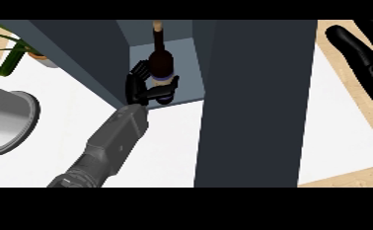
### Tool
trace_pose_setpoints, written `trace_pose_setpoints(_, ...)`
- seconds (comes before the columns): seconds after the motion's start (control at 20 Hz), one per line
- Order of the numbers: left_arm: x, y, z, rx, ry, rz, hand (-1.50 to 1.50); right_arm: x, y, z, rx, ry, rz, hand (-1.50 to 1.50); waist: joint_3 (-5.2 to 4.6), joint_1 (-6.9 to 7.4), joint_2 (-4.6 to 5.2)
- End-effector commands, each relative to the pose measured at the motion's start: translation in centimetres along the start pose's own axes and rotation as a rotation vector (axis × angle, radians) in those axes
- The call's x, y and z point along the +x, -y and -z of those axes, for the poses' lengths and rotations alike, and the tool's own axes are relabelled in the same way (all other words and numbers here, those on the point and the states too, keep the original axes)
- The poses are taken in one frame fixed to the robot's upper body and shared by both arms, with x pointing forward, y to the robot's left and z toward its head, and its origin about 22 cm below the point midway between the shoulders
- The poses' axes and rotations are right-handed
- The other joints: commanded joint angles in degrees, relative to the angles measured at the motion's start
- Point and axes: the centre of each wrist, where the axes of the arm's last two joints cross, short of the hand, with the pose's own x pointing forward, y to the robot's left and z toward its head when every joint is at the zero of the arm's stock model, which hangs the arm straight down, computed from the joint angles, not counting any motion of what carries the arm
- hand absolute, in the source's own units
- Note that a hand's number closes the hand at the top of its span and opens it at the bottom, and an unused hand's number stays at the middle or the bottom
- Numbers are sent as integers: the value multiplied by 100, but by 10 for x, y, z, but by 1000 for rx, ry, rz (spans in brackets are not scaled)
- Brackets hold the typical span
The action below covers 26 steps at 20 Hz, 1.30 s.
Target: Pick up the wine, place it into the cabinet and close the cabinet
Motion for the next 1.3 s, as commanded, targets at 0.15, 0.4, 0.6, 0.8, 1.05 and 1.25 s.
trace_pose_setpoints(0.15,-3,5,-5,-10,-22,38,150,-1,5,-3,-3,-3,12,-150,-6,-1,35)
trace_pose_setpoints(0.4,31,34,16,19,-3,18,150,1,2,-11,-1,17,15,-150,-2,-71,26)
trace_pose_setpoints(0.6,40,42,20,23,30,24,150,-6,5,-1,-2,1,21,-150,1,-23,70)
trace_pose_setpoints(0.8,44,46,23,18,9,48,150,-6,9,-10,-25,6,28,-150,11,55,33)
trace_pose_setpoints(1.05,62,58,32,24,19,51,150,-4,8,-9,-18,5,-17,-150,5,95,67)
trace_pose_setpoints(1.25,75,67,38,33,-25,30,150,-6,15,-7,-42,3,-5,-150,11,114,61)
